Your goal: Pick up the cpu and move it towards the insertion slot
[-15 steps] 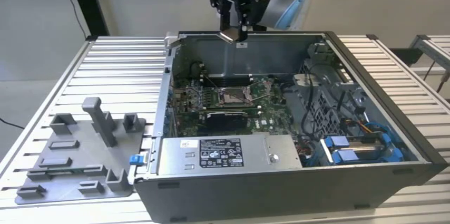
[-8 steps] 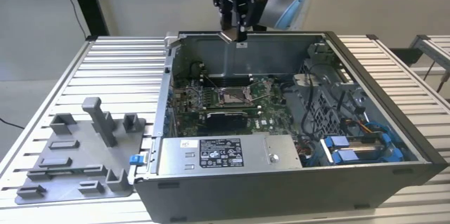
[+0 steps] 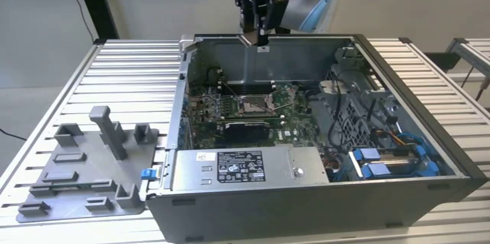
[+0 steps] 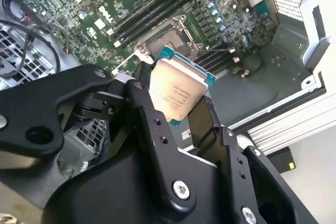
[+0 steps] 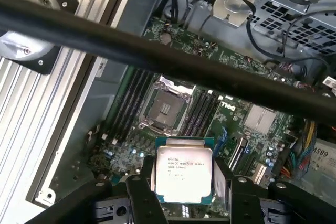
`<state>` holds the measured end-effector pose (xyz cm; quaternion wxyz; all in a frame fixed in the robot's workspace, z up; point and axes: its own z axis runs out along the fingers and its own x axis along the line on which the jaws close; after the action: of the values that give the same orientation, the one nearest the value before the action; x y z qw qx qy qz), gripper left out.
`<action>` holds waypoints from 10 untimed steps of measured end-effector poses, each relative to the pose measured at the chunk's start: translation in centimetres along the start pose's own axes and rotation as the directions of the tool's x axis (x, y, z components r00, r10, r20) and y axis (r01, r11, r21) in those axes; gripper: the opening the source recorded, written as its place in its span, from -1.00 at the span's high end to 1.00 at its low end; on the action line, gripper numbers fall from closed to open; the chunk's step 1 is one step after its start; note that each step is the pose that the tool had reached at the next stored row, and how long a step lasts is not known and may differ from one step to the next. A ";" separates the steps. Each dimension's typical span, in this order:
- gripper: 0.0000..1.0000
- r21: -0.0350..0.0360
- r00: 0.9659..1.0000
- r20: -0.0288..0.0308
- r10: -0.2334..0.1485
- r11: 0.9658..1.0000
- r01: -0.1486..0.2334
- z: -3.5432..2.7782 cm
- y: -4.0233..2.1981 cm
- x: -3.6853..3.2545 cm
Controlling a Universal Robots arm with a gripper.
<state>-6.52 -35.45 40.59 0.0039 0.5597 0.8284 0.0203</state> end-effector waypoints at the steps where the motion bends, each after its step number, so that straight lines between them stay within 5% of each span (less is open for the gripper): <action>1: 1.00 0.000 1.000 0.001 0.016 1.000 -0.016 0.01 0.00 0.00; 5: 1.00 -0.001 0.997 0.003 0.077 0.997 -0.077 0.03 0.00 0.00; 10: 1.00 -0.003 0.988 0.006 0.152 0.988 -0.152 0.07 0.00 0.00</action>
<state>-6.52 -35.45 40.52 0.0055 0.6214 0.7832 0.0199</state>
